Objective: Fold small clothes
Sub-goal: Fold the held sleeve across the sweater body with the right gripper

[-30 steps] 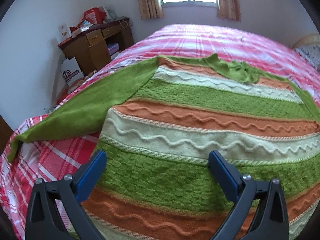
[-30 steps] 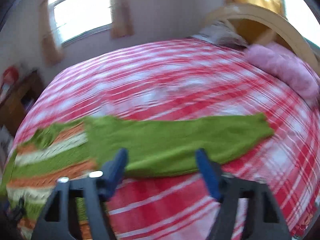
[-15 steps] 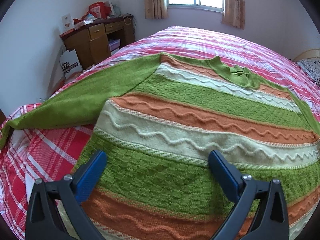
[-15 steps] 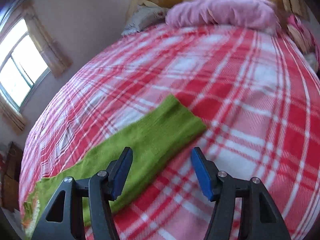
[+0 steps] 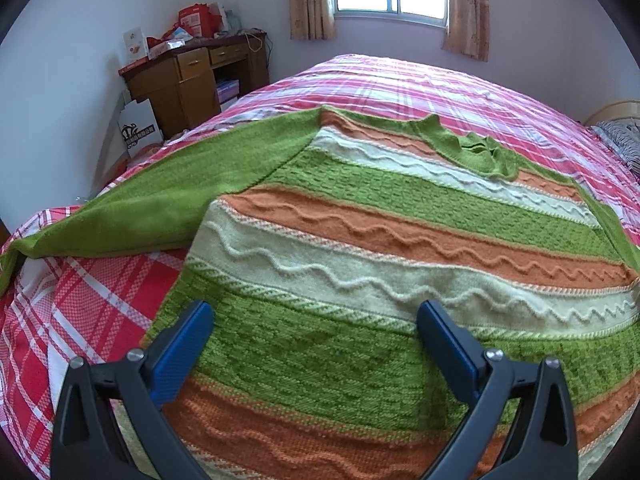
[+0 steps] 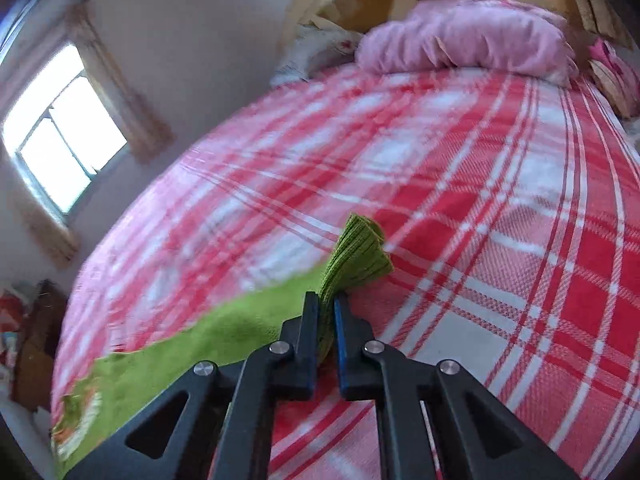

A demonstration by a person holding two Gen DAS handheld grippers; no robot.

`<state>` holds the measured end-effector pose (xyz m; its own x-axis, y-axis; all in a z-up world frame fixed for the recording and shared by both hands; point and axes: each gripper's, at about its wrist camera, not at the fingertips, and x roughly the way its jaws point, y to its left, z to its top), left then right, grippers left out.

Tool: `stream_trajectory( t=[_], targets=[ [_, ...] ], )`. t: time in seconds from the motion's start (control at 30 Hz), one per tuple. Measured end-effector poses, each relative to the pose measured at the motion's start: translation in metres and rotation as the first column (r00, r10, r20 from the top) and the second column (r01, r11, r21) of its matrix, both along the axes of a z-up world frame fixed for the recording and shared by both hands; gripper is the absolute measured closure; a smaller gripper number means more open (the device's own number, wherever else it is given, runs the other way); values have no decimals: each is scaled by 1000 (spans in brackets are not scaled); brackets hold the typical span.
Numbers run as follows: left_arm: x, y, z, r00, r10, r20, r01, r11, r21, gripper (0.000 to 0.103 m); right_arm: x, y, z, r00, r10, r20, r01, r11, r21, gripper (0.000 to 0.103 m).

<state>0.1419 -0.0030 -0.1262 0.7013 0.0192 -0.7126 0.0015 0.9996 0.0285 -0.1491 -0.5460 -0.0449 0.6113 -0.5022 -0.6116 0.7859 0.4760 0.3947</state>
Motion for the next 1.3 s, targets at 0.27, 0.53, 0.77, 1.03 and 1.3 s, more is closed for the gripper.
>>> stream_trajectory(
  t=[0.27, 0.53, 0.77, 1.03, 1.3],
  targets=[
    [1, 4, 12, 995, -80, -56, 80, 997, 0, 0, 34, 66, 66, 976, 209, 66, -202, 975, -91, 96],
    [-23, 44, 46, 997, -66, 40, 68, 996, -55, 0, 118, 194, 115, 845, 526, 98, -505, 844, -182, 97],
    [-20, 87, 57, 998, -4, 67, 11, 995, -99, 0, 201, 333, 96, 667, 744, 34, -722, 657, -216, 97],
    [-14, 120, 44, 997, 65, 48, -59, 992, -112, 0, 278, 448, 8, 555, 824, -116, -825, 528, -203, 97],
    [-7, 139, 35, 993, 110, 37, -104, 986, -128, 0, 304, 480, -41, 514, 844, -154, -856, 494, -150, 97]
  ],
)
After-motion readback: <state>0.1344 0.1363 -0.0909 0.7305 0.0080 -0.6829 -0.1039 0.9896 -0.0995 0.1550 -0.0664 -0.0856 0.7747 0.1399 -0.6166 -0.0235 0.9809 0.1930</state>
